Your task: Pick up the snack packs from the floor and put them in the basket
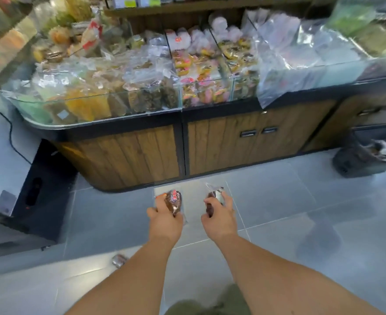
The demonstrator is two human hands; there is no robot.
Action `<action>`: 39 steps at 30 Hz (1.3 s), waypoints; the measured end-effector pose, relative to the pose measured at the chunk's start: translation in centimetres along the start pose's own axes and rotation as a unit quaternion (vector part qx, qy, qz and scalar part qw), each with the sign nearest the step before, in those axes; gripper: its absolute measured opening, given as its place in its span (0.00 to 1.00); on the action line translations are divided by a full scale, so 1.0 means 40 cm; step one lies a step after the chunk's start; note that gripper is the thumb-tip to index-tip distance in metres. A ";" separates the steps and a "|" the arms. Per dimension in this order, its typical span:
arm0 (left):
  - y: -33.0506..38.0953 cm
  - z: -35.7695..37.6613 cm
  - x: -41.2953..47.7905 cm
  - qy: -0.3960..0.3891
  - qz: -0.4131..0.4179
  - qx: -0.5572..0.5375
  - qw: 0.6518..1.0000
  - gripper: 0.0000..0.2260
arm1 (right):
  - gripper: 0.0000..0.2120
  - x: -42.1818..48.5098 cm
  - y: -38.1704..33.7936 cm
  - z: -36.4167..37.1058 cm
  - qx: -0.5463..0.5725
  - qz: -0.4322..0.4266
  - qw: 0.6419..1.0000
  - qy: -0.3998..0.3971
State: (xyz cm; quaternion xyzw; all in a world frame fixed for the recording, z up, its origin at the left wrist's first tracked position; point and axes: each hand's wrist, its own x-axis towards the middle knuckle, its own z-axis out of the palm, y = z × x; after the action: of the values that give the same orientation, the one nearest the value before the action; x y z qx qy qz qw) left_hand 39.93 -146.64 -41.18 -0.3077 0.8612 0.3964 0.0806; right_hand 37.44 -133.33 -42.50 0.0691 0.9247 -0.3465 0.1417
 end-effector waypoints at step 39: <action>0.982 1.062 -0.183 -0.209 0.185 0.115 0.953 0.26 | 0.23 0.359 0.932 -0.923 0.114 0.257 0.941 0.189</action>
State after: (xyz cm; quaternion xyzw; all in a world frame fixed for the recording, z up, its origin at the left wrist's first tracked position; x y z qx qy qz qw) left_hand 17.95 -92.61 -42.10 -0.0415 0.9068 0.3578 0.2189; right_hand 24.30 -80.56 -43.53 0.3841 0.8395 -0.3822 0.0393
